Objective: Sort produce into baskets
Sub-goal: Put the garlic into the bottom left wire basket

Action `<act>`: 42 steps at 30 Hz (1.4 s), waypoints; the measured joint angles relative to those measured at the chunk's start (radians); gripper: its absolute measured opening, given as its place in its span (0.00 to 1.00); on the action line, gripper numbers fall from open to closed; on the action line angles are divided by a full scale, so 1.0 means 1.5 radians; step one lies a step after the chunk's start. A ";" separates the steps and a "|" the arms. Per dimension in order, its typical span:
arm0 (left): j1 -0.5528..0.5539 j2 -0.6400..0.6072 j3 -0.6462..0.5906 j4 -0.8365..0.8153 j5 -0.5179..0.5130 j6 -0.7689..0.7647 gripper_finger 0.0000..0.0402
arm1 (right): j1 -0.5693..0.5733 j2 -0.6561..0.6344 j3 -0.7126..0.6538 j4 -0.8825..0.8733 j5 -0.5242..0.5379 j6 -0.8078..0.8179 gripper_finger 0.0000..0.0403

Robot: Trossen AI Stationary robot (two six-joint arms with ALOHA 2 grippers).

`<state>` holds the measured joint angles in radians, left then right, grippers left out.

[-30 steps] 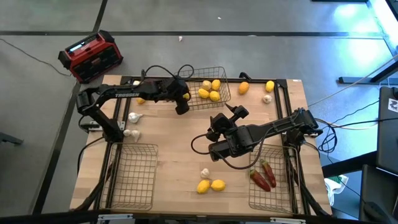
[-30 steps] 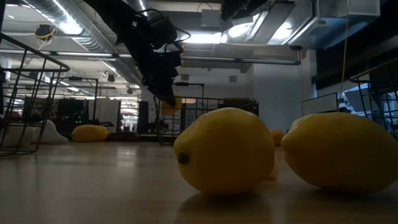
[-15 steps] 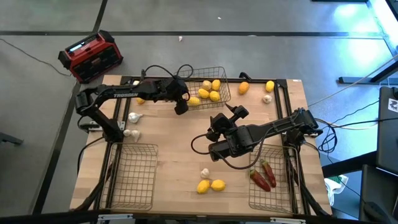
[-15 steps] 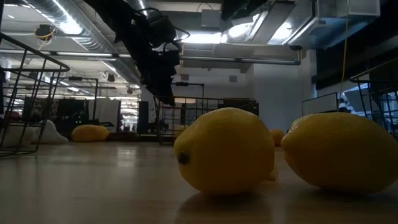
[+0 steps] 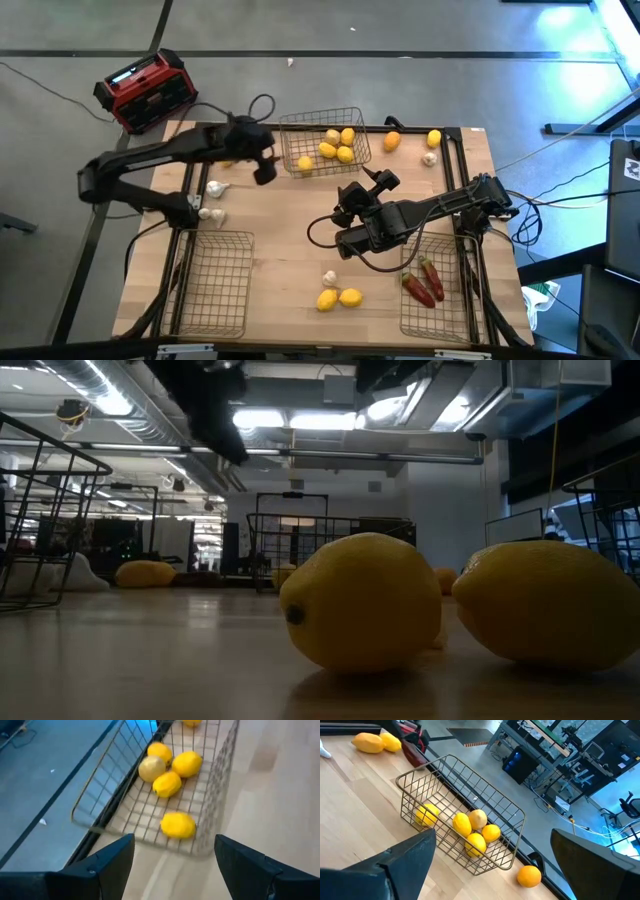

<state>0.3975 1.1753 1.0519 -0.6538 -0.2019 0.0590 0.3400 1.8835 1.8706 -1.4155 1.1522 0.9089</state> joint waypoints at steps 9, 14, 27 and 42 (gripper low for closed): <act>-0.013 -0.105 0.000 -0.229 0.000 -0.055 0.68 | 0.000 0.000 0.000 0.000 0.000 0.000 0.97; -0.012 -0.128 0.000 -0.279 0.000 -0.055 0.68 | 0.000 0.000 0.000 0.000 0.003 -0.001 0.97; -0.012 -0.103 0.000 -0.293 -0.001 -0.022 0.68 | 0.000 0.000 0.000 0.000 0.006 -0.001 0.97; 0.047 0.019 -0.049 -0.364 -0.016 -0.021 0.68 | 0.000 0.000 0.000 0.001 0.005 -0.001 0.97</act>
<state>0.4682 1.2033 0.9790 -1.1992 -0.2257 0.0281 0.3397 1.8835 1.8706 -1.4147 1.1603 0.9077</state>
